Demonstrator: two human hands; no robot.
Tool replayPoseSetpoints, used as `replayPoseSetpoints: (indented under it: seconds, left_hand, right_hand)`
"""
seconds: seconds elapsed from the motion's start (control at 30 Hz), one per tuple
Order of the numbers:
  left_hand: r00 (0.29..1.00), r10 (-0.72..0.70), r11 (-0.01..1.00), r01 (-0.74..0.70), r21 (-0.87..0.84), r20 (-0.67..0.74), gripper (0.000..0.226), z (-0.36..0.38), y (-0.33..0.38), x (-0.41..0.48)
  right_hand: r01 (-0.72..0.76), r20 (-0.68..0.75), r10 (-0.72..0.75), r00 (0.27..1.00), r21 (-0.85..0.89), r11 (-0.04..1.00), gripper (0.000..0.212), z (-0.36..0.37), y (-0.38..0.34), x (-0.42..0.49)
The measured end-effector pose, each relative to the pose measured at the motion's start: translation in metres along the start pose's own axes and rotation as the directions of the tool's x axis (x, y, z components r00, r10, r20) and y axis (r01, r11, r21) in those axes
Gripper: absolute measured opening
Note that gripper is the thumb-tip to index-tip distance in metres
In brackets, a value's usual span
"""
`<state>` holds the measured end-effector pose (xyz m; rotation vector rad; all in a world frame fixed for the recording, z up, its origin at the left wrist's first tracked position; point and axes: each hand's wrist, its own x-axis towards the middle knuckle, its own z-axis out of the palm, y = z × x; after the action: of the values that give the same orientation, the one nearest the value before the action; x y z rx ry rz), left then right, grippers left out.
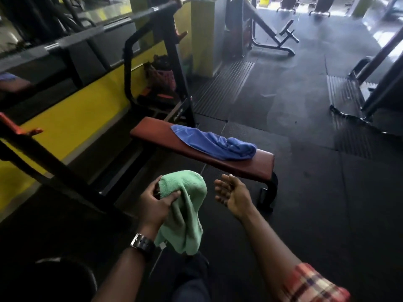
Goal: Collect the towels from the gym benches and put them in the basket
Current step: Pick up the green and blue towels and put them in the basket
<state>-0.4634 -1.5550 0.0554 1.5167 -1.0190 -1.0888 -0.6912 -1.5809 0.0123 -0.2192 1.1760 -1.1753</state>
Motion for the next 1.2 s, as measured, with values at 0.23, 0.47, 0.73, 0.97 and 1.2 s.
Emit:
replayPoseSetpoints:
  seconds: [0.23,0.47,0.73,0.97,1.2]
  left_hand:
    - [0.995,-0.089,0.995,0.087,0.043,0.049,0.055,0.062,0.007,0.147]
    - [0.993,-0.108,0.965,0.093,0.245,0.046,0.057,0.083,-0.011,0.271]
    - [0.971,-0.228,0.934,0.237,0.267,-0.067,0.059,0.104,-0.049,0.36]
    - [0.915,-0.349,0.873,0.396,0.283,-0.204,0.057,0.117,-0.072,0.425]
    - [0.861,-0.422,0.844,0.487,0.224,-0.283,0.056,0.141,-0.083,0.461]
  right_hand:
    - [-0.041,-0.11,0.03,0.994,-0.095,0.995,0.025,0.023,-0.067,0.123]
    - [-0.181,-0.261,0.133,0.956,-0.166,0.969,0.019,0.034,-0.097,0.245]
    - [-0.33,-0.35,0.181,0.919,-0.434,0.838,0.014,0.061,-0.101,0.398]
    - [-0.225,-0.179,0.171,0.969,-0.923,0.311,0.024,0.072,-0.109,0.521]
    - [-0.31,-0.299,0.302,0.905,-0.951,-0.012,0.073,0.07,-0.095,0.588]
